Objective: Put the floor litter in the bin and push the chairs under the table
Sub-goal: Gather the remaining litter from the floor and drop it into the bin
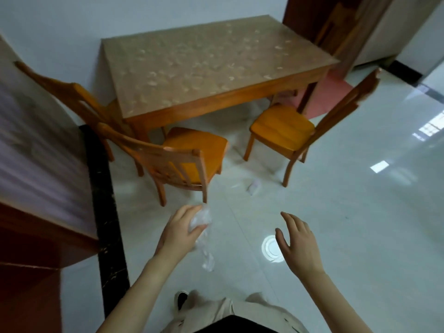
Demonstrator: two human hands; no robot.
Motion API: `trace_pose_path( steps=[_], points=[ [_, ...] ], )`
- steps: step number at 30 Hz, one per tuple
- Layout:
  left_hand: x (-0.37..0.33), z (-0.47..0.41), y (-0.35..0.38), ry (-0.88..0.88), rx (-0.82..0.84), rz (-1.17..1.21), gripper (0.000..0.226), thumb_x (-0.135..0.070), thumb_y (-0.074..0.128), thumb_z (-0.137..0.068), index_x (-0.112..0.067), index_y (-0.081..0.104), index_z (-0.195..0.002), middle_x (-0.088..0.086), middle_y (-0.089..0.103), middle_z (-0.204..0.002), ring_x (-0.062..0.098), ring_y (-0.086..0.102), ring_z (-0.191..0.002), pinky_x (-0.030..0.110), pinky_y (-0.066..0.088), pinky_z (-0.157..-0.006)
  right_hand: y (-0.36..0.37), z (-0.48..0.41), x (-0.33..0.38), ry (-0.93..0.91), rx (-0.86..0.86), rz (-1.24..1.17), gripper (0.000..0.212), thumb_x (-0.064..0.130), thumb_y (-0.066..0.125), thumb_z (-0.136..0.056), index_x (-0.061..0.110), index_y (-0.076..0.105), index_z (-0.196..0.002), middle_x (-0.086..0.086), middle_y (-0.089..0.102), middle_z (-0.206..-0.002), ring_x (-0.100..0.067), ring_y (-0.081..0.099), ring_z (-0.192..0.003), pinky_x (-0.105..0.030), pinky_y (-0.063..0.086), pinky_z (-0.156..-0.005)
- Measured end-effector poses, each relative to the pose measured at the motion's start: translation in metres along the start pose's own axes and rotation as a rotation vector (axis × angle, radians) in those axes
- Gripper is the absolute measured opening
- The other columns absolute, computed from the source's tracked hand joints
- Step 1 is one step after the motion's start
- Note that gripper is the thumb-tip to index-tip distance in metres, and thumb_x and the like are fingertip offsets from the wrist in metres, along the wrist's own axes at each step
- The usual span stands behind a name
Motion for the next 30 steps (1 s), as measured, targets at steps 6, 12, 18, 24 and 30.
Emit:
trace_pose_path(
  steps=[6, 12, 18, 24, 30],
  points=[
    [-0.069, -0.024, 0.088, 0.019, 0.009, 0.052, 0.044, -0.036, 0.065, -0.088, -0.026, 0.054, -0.130, -0.012, 0.051, -0.127, 0.012, 0.050, -0.114, 0.025, 0.044, -0.091, -0.046, 0.000, -0.086, 0.039, 0.013, 0.010, 0.044, 0.027, 0.060, -0.096, 0.009, 0.054, -0.136, -0.005, 0.059, -0.134, -0.029, 0.054, -0.123, -0.041, 0.045, -0.099],
    [-0.106, -0.053, 0.134, 0.023, 0.067, -0.010, 0.046, -0.037, 0.064, -0.088, -0.028, 0.052, -0.131, -0.010, 0.051, -0.127, 0.012, 0.047, -0.116, 0.024, 0.041, -0.091, -0.072, -0.027, -0.131, 0.037, 0.028, 0.005, 0.044, 0.027, 0.058, -0.096, 0.010, 0.053, -0.137, -0.005, 0.059, -0.134, -0.028, 0.053, -0.122, -0.039, 0.044, -0.100],
    [-0.109, -0.111, 0.155, -0.044, 0.083, -0.005, 0.046, -0.035, 0.063, -0.090, -0.025, 0.052, -0.133, -0.008, 0.050, -0.128, 0.014, 0.048, -0.116, 0.031, 0.045, -0.094, -0.059, -0.090, -0.153, 0.025, 0.067, -0.045, 0.044, 0.026, 0.058, -0.097, 0.009, 0.053, -0.137, -0.006, 0.058, -0.135, -0.028, 0.053, -0.123, -0.040, 0.044, -0.101],
    [-0.075, -0.208, 0.183, -0.108, 0.103, -0.022, 0.043, -0.033, 0.061, -0.091, -0.023, 0.052, -0.132, -0.005, 0.051, -0.127, 0.017, 0.048, -0.115, 0.028, 0.044, -0.090, -0.016, -0.202, -0.167, 0.041, 0.129, -0.065, 0.046, 0.027, 0.055, -0.098, 0.009, 0.051, -0.139, -0.007, 0.056, -0.137, -0.028, 0.051, -0.125, -0.040, 0.042, -0.102],
    [-0.018, -0.330, 0.231, -0.223, 0.204, -0.064, 0.046, -0.031, 0.064, -0.089, -0.022, 0.051, -0.133, 0.001, 0.051, -0.129, 0.021, 0.050, -0.116, 0.040, 0.049, -0.092, 0.057, -0.331, -0.207, 0.224, 0.147, -0.095, 0.049, 0.029, 0.060, -0.095, 0.008, 0.049, -0.139, -0.009, 0.056, -0.136, -0.030, 0.048, -0.125, -0.041, 0.038, -0.102]
  ],
)
Point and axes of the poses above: each hand's wrist, its own z-axis away from the middle knuckle, its own y-axis out of the palm, x = y × z, the point moved 3 cm from there along -z, towards the middle knuckle
